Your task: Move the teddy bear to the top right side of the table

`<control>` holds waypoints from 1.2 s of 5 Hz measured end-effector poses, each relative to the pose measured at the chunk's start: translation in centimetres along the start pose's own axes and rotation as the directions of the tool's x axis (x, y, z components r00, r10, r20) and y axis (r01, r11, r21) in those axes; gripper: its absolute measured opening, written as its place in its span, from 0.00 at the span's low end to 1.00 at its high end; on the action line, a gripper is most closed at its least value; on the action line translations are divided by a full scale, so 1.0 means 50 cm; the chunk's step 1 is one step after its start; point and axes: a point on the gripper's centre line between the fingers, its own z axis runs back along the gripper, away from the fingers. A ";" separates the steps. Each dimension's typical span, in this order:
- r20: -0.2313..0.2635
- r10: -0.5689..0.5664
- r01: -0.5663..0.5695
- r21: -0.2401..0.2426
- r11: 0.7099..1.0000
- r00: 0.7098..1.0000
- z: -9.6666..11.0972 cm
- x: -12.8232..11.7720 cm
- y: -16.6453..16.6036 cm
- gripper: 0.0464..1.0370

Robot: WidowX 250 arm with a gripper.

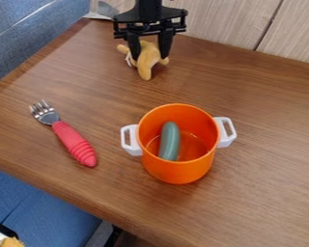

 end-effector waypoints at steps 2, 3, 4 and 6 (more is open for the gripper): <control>-0.010 0.041 -0.042 -0.082 0.996 0.999 0.077 -0.016 -0.014 0.44; 0.001 0.038 -0.038 -0.142 0.989 0.999 0.133 -0.028 -0.022 0.37; -0.016 -0.037 0.033 -0.208 0.978 0.999 0.163 -0.060 -0.088 0.35; -0.052 -0.141 0.120 -0.288 0.950 0.989 0.161 -0.092 -0.238 0.34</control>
